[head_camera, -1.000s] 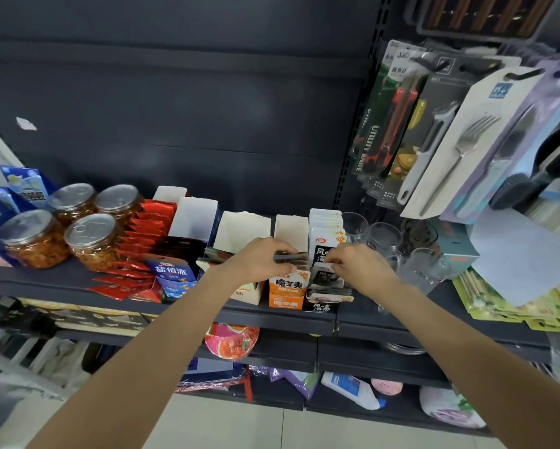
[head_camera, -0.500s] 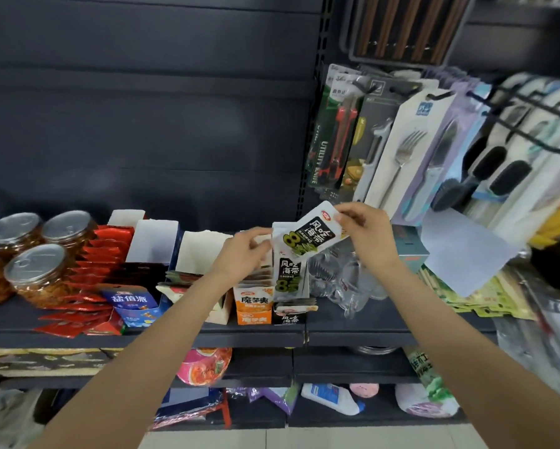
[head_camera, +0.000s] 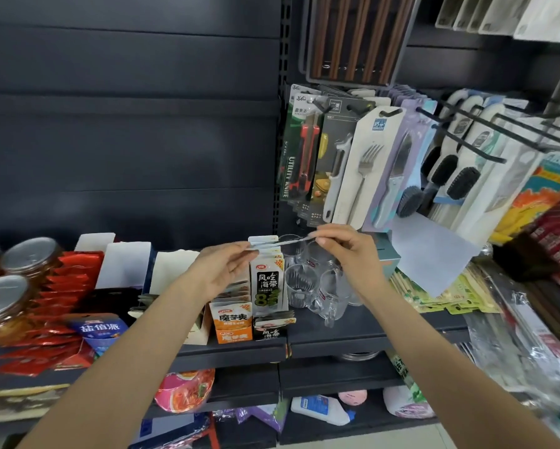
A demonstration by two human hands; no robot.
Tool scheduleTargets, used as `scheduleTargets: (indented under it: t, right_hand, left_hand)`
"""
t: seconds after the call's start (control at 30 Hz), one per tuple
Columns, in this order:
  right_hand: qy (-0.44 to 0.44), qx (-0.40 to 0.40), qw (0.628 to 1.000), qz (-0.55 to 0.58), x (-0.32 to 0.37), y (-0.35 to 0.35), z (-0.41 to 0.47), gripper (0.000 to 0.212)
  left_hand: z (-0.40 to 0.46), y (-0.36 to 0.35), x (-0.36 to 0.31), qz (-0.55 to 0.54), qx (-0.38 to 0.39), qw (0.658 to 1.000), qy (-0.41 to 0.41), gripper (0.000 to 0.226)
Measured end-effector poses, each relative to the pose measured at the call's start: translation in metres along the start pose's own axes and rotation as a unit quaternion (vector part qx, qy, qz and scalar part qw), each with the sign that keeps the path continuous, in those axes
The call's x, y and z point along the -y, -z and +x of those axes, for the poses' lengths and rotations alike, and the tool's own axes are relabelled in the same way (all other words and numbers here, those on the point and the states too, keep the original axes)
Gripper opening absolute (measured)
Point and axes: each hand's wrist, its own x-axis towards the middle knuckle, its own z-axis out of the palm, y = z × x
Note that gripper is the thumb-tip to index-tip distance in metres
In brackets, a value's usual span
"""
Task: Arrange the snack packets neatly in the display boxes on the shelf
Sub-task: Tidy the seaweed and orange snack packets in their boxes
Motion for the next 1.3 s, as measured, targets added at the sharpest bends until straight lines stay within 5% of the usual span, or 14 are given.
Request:
scheduleTargets:
  t: [0.07, 0.23, 0.37, 0.5, 0.73, 0.9, 1.1, 1.2, 1.3]
  right_hand:
    - [-0.010, -0.028, 0.999, -0.012, -0.005, -0.002, -0.002, 0.027]
    - [-0.177, -0.044, 0.966, 0.184, -0.009, -0.013, -0.005, 0.022]
    - [-0.161, -0.025, 0.976, 0.141, -0.014, -0.014, -0.005, 0.037]
    - [-0.133, -0.023, 0.980, 0.145, -0.015, -0.016, -0.007, 0.043]
    - [-0.116, -0.008, 0.985, 0.128, -0.017, -0.020, -0.010, 0.043]
    - [-0.128, 0.014, 0.981, 0.145, -0.013, -0.023, -0.008, 0.033]
    - [-0.002, -0.017, 0.997, -0.069, -0.012, -0.022, -0.006, 0.020]
    - [0.014, -0.028, 0.992, -0.126, -0.012, -0.018, -0.001, 0.011]
    - [0.021, -0.024, 0.983, -0.179, -0.011, -0.013, 0.003, 0.008]
  left_hand:
    - [-0.005, -0.002, 0.000, -0.002, -0.008, 0.999, -0.043, 0.020]
    - [-0.020, 0.001, 0.005, 0.104, 0.017, 0.983, -0.153, 0.045]
    - [-0.028, 0.010, 0.003, 0.297, 0.019, 0.918, -0.262, 0.059]
    - [-0.032, 0.017, 0.002, 0.346, 0.004, 0.884, -0.313, 0.061]
    - [-0.032, 0.026, 0.005, 0.288, 0.034, 0.925, -0.246, 0.062]
    - [-0.032, 0.029, -0.002, 0.109, 0.025, 0.988, -0.103, 0.044]
    - [-0.025, 0.030, -0.001, 0.106, 0.009, 0.991, -0.081, 0.020]
    - [-0.017, 0.028, 0.002, 0.265, -0.014, 0.956, -0.128, 0.022]
    - [-0.010, 0.034, 0.007, 0.493, 0.000, 0.854, -0.164, 0.050]
